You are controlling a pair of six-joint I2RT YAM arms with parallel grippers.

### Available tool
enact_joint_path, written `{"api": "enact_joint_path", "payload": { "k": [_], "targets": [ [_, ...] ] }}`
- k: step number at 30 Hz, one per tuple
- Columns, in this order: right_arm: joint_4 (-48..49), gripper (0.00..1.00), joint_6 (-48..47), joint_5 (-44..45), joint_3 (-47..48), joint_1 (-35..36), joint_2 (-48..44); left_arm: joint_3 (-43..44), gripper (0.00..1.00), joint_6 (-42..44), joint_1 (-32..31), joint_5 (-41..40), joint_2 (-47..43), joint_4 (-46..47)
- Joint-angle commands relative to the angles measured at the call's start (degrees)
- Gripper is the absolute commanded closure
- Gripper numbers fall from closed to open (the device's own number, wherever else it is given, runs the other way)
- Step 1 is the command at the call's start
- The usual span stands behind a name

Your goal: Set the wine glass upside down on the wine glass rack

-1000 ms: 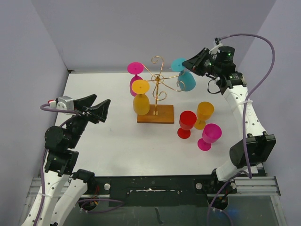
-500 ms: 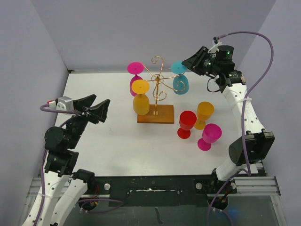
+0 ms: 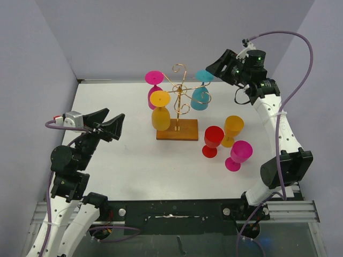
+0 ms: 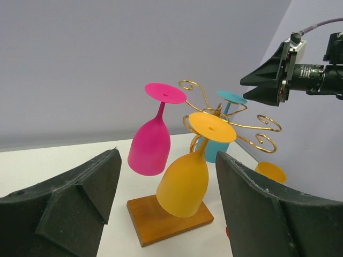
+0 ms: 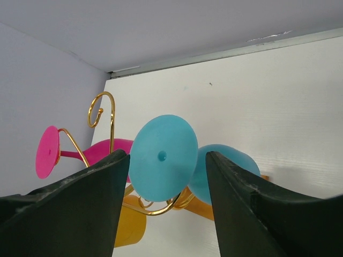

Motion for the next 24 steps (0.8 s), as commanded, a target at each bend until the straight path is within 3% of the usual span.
{"api": "enact_joint_path", "payload": {
  "k": [1, 8, 16, 24],
  "targets": [
    [1.48, 0.37, -2.41, 3.01, 3.29, -0.47, -3.25, 0.91, 0.30, 1.01, 0.06, -1.29, -0.37, 0.98],
    [0.90, 0.32, -2.58, 7.07, -0.30, -3.18, -11.40, 1.66, 0.30, 1.98, 0.13, -4.89, -0.69, -2.26],
    [-6.92, 0.32, -2.80, 15.41, -8.23, -3.61, -20.23, -0.55, 0.29, 1.78, 0.06, -4.39, -1.70, -2.15],
    [-15.48, 0.38, -9.49, 21.33, -23.51, -3.09, -24.85, -1.74, 0.25, 1.67, 0.08, -4.68, -2.78, -2.21]
  ]
}}
